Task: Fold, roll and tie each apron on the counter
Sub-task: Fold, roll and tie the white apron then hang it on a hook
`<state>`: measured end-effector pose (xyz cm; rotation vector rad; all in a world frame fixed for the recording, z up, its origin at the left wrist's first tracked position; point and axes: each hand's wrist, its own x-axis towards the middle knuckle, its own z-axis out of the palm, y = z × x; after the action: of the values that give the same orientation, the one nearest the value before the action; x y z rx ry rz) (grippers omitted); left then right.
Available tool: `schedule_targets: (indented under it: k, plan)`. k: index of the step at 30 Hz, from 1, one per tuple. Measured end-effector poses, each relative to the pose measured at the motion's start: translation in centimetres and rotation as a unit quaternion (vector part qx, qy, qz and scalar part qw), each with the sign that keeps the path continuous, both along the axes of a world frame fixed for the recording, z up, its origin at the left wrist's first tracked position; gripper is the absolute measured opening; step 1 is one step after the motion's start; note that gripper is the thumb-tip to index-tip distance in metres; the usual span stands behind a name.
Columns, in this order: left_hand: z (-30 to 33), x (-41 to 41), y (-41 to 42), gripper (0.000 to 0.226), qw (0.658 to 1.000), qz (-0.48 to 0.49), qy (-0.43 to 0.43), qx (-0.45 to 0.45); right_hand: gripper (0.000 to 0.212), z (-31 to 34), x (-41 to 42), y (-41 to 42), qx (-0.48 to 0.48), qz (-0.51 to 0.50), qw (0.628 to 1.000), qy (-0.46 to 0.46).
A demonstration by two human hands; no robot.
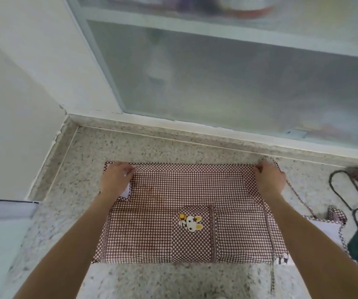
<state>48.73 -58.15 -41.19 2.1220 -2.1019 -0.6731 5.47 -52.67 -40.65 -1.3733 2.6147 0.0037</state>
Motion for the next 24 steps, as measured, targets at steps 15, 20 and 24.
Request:
schedule_targets:
  k: [15,20,24]
  plan:
    - [2.4,5.5,13.0,0.045,0.961,0.221,0.146,-0.077,0.024,1.4,21.7,5.2,-0.096,0.415,0.883,-0.198]
    - [0.5,6.7,20.3,0.039,0.949,0.283,0.140,0.012,0.055,0.0,26.7,9.2,0.054,0.472,0.870,-0.133]
    - [0.1,6.8,22.2,0.017,0.925,0.346,0.160,-0.001,0.077,-1.0,27.0,10.1,0.139,0.485,0.858,-0.095]
